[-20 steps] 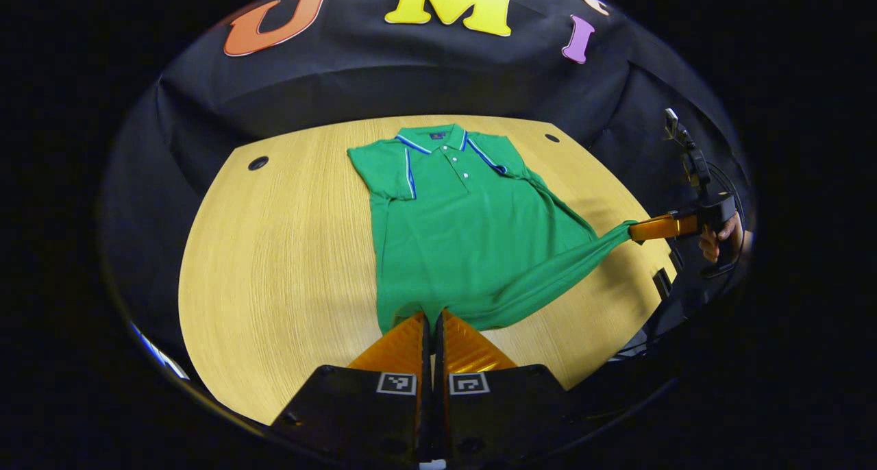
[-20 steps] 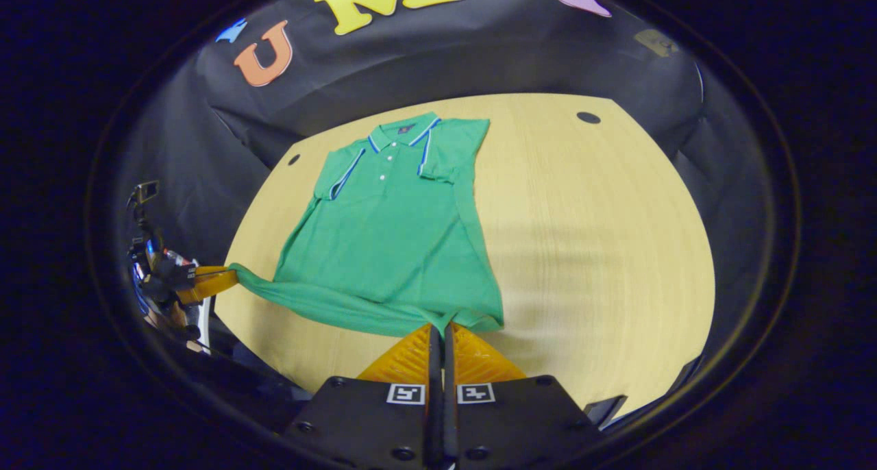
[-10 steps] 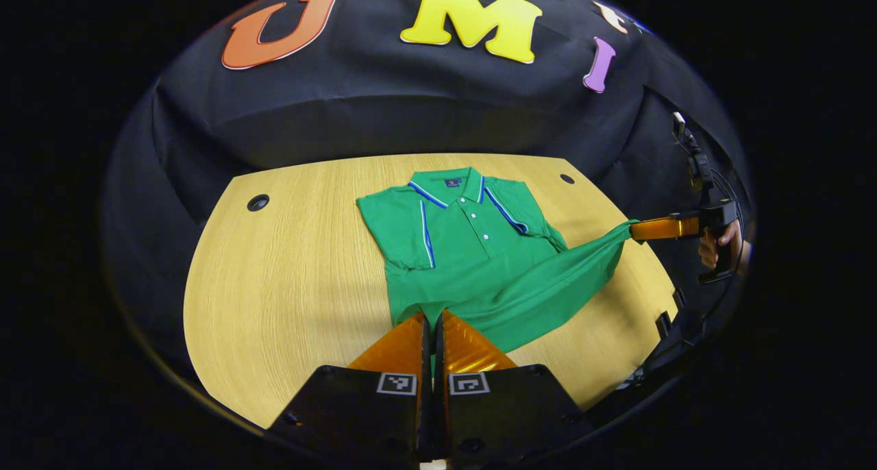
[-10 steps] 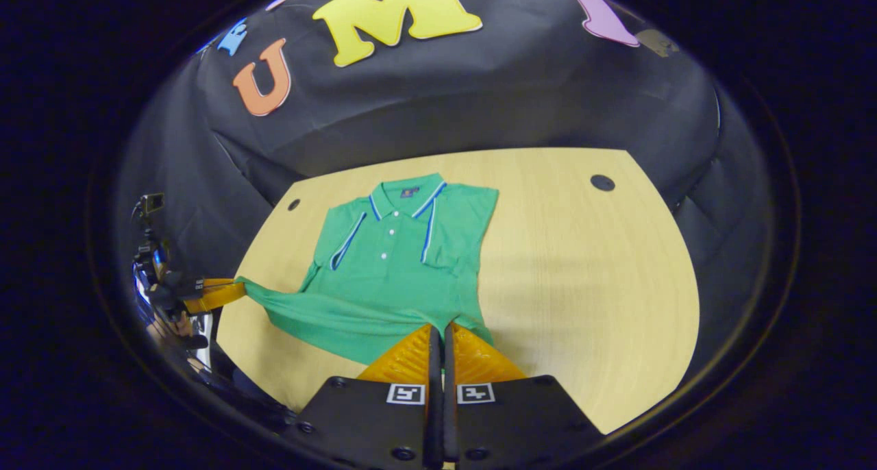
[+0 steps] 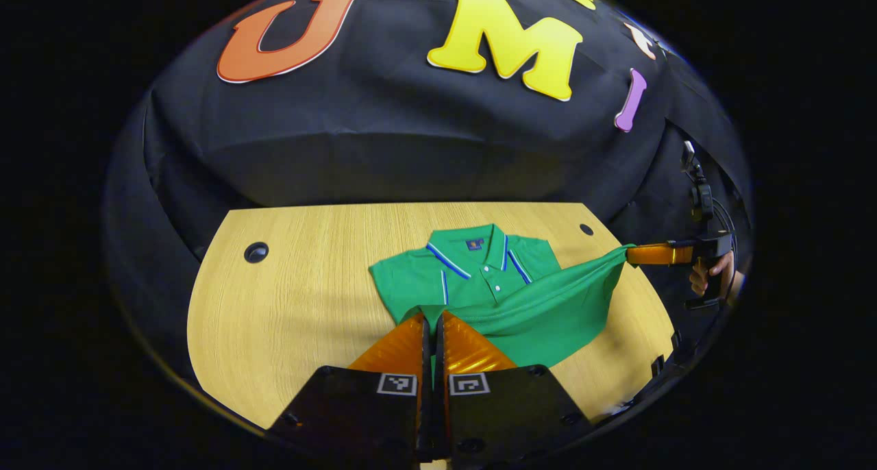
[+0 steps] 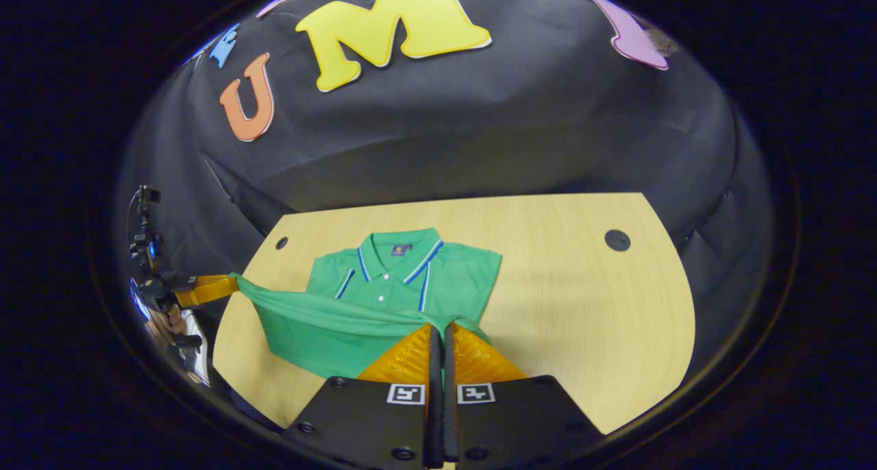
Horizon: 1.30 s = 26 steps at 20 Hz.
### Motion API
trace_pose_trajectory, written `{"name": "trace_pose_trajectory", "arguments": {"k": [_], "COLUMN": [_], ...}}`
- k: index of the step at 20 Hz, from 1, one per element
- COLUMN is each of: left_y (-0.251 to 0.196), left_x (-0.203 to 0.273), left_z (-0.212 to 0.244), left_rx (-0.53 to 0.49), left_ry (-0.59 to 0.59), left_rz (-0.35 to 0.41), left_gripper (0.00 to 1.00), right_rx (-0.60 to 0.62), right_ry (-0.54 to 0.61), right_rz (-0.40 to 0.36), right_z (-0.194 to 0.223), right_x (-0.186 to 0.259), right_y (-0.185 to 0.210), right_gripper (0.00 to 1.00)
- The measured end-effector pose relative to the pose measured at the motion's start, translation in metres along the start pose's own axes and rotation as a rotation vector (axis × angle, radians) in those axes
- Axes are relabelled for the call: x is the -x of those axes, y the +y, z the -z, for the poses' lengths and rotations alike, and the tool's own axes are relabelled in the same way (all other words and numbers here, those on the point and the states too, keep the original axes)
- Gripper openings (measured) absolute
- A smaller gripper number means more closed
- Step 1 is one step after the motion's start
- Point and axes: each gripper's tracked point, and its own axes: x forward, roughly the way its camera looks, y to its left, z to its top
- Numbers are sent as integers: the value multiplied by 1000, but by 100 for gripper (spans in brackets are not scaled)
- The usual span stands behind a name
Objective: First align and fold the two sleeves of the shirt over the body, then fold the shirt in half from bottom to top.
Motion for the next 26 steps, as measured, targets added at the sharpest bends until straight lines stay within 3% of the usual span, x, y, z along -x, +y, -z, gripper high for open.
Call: {"name": "trace_pose_trajectory", "arguments": {"k": [8,14,19,22,23,24,25,26], "left_y": [32,41,67,74,72,71,70,68], "left_x": [-66,-102,-149,-167,-169,-168,-164,-159], "left_z": [-49,-69,-52,-35,-34,-37,-39,-41], "left_rx": [77,10,16,12,22,38,52,62], "left_ry": [-78,-150,-139,-95,-97,-112,-126,-136], "left_rz": [-39,-104,-173,-209,-205,-206,-204,-207], "left_gripper": [4,3,4,5,7,8,16,17], "right_rx": [18,44,109,133,129,125,119,116], "right_ry": [-104,-155,-175,-150,-148,-153,-166,-186], "right_rz": [7,36,87,81,85,91,99,115], "right_z": [-67,-82,-83,-73,-72,-73,-76,-81], "right_x": [-57,-97,-135,-158,-161,-160,-159,-153], "right_y": [-8,-17,-29,-27,-27,-28,-29,-30], "right_gripper": [2,3,5,4,10,11,12,18]}}
